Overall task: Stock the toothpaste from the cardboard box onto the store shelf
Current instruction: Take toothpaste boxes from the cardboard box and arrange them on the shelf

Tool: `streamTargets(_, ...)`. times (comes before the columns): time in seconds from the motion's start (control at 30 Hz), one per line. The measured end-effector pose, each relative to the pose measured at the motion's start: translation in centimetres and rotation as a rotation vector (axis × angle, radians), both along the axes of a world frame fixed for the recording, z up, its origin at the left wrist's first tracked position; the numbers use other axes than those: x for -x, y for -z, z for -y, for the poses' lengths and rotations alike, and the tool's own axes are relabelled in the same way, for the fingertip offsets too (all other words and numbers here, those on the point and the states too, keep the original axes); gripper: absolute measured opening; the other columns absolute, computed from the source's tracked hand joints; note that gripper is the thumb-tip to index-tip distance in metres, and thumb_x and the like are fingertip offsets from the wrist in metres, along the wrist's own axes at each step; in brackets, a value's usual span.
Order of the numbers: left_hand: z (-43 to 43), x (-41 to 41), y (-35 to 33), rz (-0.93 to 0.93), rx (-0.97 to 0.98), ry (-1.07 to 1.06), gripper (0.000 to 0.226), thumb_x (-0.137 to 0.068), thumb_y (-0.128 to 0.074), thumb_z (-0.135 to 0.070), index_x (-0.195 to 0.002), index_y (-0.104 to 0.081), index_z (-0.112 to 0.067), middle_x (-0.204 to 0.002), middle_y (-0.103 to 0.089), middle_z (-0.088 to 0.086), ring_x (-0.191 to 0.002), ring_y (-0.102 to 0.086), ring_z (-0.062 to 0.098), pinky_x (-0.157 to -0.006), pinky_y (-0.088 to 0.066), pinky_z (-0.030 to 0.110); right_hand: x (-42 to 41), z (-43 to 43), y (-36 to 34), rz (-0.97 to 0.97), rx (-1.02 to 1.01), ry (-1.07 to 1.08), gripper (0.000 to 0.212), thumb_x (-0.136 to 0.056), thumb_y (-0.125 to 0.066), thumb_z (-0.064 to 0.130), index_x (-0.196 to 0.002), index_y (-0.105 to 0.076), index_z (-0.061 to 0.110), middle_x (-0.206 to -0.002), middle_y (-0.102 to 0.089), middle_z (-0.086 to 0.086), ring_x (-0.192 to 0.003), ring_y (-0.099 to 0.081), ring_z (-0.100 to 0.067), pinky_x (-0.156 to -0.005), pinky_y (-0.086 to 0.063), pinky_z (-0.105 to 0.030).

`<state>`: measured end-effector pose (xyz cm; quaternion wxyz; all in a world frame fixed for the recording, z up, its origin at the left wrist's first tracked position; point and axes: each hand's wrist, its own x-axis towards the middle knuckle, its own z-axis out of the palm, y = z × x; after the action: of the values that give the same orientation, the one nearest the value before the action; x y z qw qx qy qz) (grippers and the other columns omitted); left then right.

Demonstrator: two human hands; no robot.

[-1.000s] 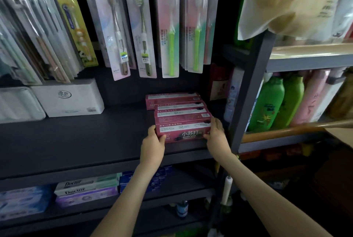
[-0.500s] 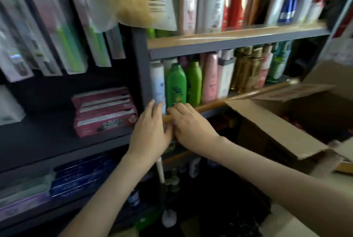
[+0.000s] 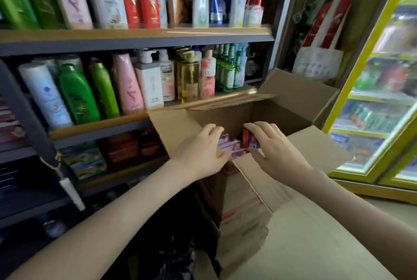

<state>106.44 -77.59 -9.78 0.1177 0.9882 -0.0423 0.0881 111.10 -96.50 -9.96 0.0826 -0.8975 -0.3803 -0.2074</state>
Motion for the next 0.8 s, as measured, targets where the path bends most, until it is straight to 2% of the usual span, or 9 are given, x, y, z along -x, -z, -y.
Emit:
streamTargets(0.1,1.7,-2.9,2.2,-0.060,-0.024,-0.015,0.073,-0.092,-0.047,-0.058,-0.150,-0.025,-0.019,-0.156,-0.023,0.000,-0.136,-0.037,0.022,-0.102,-0.038,0.033,-3.9,2.8,2.2,-0.112,-0.037,0.020,0.052,-0.096,-0.055,0.019,-0.143,-0.038,0.006,-0.139,-0.045,-0.010,-0.126,-0.038,-0.023,-0.107,-0.035,-0.035)
streamTargets(0.17,2.3,-5.1,3.7,-0.098,-0.053,-0.031,0.080,-0.090,-0.046,-0.064,-0.151,-0.022,-0.019,-0.158,-0.019,0.001,-0.141,-0.029,0.023,-0.108,-0.031,0.034,-6.5,4.0,3.9,-0.169,-0.048,0.018,0.055,-0.098,-0.049,0.024,-0.148,-0.029,0.012,-0.144,-0.038,-0.006,-0.131,-0.033,-0.021,-0.110,-0.029,-0.032)
streamTargets(0.23,2.7,-7.1,5.1,-0.117,-0.080,-0.068,0.084,-0.088,-0.044,-0.068,-0.152,-0.020,-0.020,-0.159,-0.019,0.002,-0.141,-0.028,0.024,-0.110,-0.029,0.035,-9.2,4.7,5.5,-0.181,-0.025,-0.018,0.056,-0.098,-0.050,0.023,-0.148,-0.028,0.013,-0.143,-0.039,-0.006,-0.129,-0.035,-0.021,-0.109,-0.031,-0.033)
streamTargets(0.37,2.6,-11.6,7.0,-0.190,-0.047,-0.106,0.085,-0.086,-0.043,-0.071,-0.152,-0.021,-0.022,-0.158,-0.020,0.000,-0.141,-0.029,0.022,-0.110,-0.030,0.034,-14.9,5.3,7.0,-0.156,0.044,-0.125,0.053,-0.095,-0.055,0.025,-0.143,-0.040,0.008,-0.133,-0.049,-0.013,-0.120,-0.047,-0.028,-0.100,-0.044,-0.044)
streamTargets(0.47,1.7,-14.5,6.9,-0.279,-0.105,-0.106,0.088,-0.084,-0.042,-0.074,-0.153,-0.018,-0.024,-0.161,-0.014,0.001,-0.143,-0.025,0.023,-0.112,-0.028,0.035,-19.1,5.3,6.8,-0.174,0.054,-0.190,0.054,-0.096,-0.053,0.027,-0.144,-0.037,0.009,-0.136,-0.047,-0.012,-0.124,-0.044,-0.028,-0.104,-0.040,-0.041)
streamTargets(0.57,1.5,-16.5,6.3,-0.266,-0.200,-0.116,0.089,-0.083,-0.039,-0.076,-0.153,-0.018,-0.025,-0.162,-0.009,0.002,-0.145,-0.020,0.024,-0.115,-0.020,0.035,-22.9,5.4,6.8,-0.183,0.101,-0.265,0.059,-0.095,-0.055,0.026,-0.147,-0.032,0.013,-0.142,-0.041,-0.007,-0.129,-0.037,-0.024,-0.108,-0.034,-0.037)
streamTargets(0.67,1.9,-18.3,6.2,-0.235,-0.249,-0.118,0.089,-0.083,-0.041,-0.075,-0.154,-0.014,-0.028,-0.163,0.005,0.005,-0.149,-0.005,0.023,-0.120,-0.006,0.040,-26.2,5.1,7.1,-0.203,0.116,-0.327,0.062,-0.093,-0.057,0.023,-0.148,-0.030,0.012,-0.142,-0.041,-0.008,-0.128,-0.037,-0.024,-0.109,-0.034,-0.037)
streamTargets(0.8,2.1,-20.7,7.3,-0.254,-0.350,-0.155,0.103,-0.074,-0.044,-0.084,-0.153,0.001,-0.035,-0.155,0.033,0.003,-0.145,0.024,0.025,-0.116,0.006,0.059,-30.3,3.6,7.2,-0.212,0.172,-0.410,0.070,-0.094,-0.055,0.027,-0.151,-0.019,0.012,-0.147,-0.033,-0.010,-0.133,-0.032,-0.025,-0.108,-0.031,-0.037)
